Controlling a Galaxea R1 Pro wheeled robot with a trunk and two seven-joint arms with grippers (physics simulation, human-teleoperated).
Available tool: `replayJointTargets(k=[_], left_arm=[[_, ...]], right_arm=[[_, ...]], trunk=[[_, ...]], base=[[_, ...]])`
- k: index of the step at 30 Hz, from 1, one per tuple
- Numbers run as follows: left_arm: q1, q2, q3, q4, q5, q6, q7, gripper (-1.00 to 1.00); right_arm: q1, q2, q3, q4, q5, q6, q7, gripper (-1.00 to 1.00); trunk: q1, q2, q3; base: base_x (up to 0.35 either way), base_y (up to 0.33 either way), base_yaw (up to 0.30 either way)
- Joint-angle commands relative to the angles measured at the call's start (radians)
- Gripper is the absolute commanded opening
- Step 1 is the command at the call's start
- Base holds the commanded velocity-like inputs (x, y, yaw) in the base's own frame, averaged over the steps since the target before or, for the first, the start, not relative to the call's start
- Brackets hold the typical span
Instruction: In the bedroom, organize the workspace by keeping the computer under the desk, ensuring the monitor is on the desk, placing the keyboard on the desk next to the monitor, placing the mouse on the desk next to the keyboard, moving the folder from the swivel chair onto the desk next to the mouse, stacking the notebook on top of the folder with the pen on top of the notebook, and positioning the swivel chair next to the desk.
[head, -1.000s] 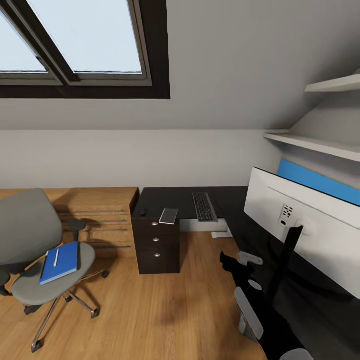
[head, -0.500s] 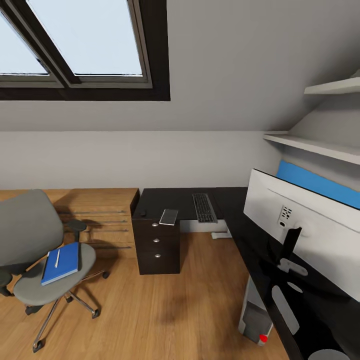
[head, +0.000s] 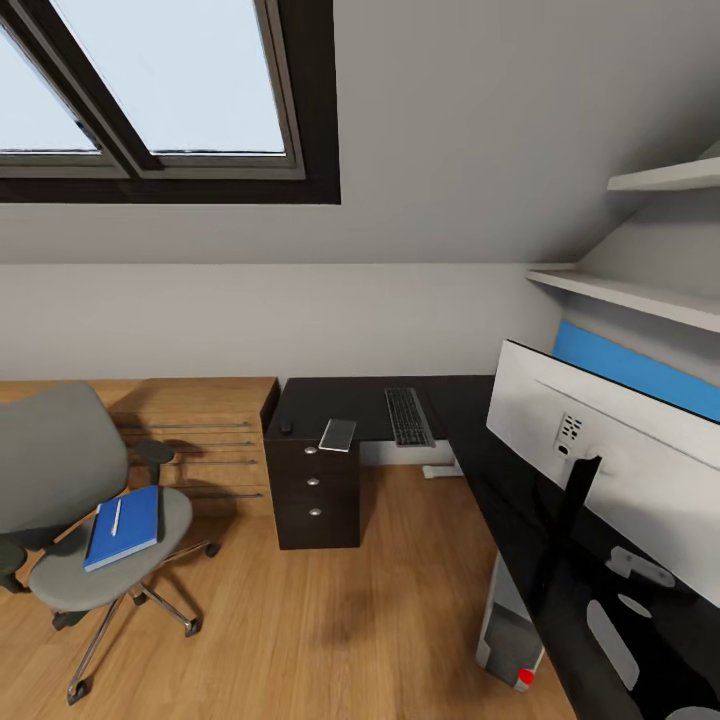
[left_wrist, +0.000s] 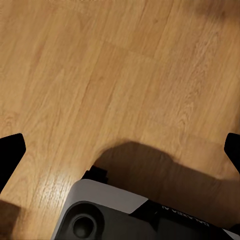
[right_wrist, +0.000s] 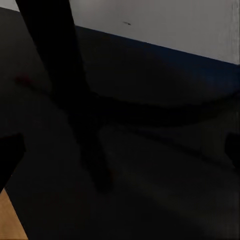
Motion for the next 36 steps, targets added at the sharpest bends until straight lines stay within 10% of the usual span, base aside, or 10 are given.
replayJointTargets(k=[1,16,36], left_arm=[[-0.001,0.0,-0.009,0.0,0.01,-0.004,0.006,1.0],[-0.001,-0.001,-0.009,0.0,0.008,-0.004,0.004,1.0],[-0.001,-0.003,-0.009,0.0,0.008,-0.003,0.004,1.0]], right_arm=[[-0.007,-0.014,0.001,0.025,-0.008,-0.016,-0.004,1.0],[-0.12,-0.1,0.003,0.265,0.002,-0.195,-0.003,1.0],[-0.121,-0.098,0.03,0.259,0.004,-0.288,-0.01,1.0]], trunk=[[0.0,-0.002,-0.002],[0.0,-0.002,-0.002],[0.0,-0.002,-0.002]], base=[[0.0,0.0,0.0],[0.004,-0.036,0.0],[0.012,-0.055,0.0]])
